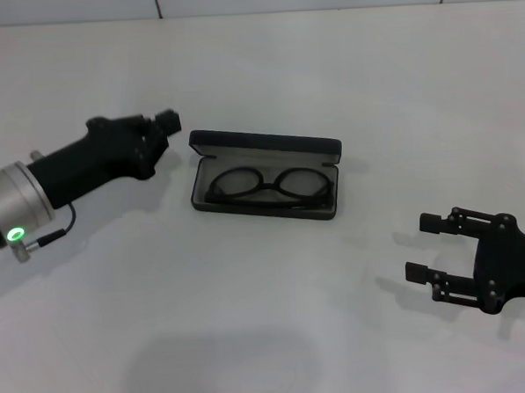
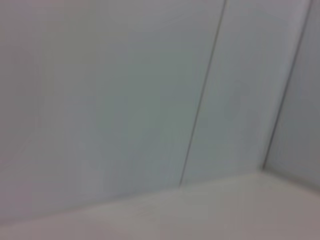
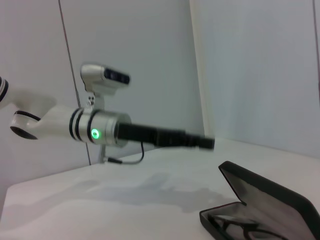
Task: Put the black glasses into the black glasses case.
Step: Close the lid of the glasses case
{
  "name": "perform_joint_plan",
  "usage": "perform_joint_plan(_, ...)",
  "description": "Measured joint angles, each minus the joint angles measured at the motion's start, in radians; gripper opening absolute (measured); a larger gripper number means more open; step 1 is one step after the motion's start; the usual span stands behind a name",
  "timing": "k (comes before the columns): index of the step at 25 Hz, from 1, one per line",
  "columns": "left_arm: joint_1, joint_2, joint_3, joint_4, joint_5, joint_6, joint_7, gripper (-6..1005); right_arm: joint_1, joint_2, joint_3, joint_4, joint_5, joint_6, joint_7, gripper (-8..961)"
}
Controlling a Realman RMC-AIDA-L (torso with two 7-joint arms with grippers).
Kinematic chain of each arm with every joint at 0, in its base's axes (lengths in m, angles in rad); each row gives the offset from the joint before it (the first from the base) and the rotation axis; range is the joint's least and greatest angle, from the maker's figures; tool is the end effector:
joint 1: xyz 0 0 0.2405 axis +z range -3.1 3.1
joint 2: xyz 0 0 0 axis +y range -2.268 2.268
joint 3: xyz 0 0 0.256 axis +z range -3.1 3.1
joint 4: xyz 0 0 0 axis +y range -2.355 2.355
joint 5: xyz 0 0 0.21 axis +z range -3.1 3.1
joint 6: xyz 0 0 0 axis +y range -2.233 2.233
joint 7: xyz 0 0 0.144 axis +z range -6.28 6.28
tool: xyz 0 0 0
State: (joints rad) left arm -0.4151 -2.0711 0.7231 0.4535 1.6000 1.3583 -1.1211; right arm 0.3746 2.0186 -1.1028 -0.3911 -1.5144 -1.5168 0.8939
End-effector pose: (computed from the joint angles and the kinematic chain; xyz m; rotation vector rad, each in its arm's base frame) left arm -0.3034 0.3225 -0.0017 -2.3013 -0.6901 -0.8703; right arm 0.2926 0.2714 -0.0349 -2.6912 0.3548 0.8387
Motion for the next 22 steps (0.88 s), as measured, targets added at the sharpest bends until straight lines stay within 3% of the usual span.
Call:
perform_joint_plan(4, -0.014, -0.010, 0.013, 0.041, -0.025, 0.080, -0.108, 28, 0.000, 0.000, 0.000, 0.000, 0.001, 0.001, -0.008, 681)
perform_joint_plan(10, -0.070, -0.017, 0.104, 0.109, -0.003, -0.011, -0.366, 18, 0.004, 0.001, 0.000, 0.000, 0.001, 0.005, -0.009, 681)
perform_joint_plan(12, -0.072, -0.021, 0.166, 0.159, -0.001, -0.075, -0.438, 14, 0.004, 0.002, 0.000, 0.000, 0.001, 0.009, -0.009, 681)
perform_joint_plan(16, -0.066, -0.023, 0.374, 0.297, 0.000, -0.274, -0.667, 7, 0.003, 0.002, 0.000, 0.000, 0.000, 0.020, -0.013, 681)
perform_joint_plan(22, -0.022, -0.024, 0.674, 0.464, 0.005, -0.579, -0.864, 6, 0.003, 0.002, 0.000, 0.000, 0.001, 0.029, -0.022, 681)
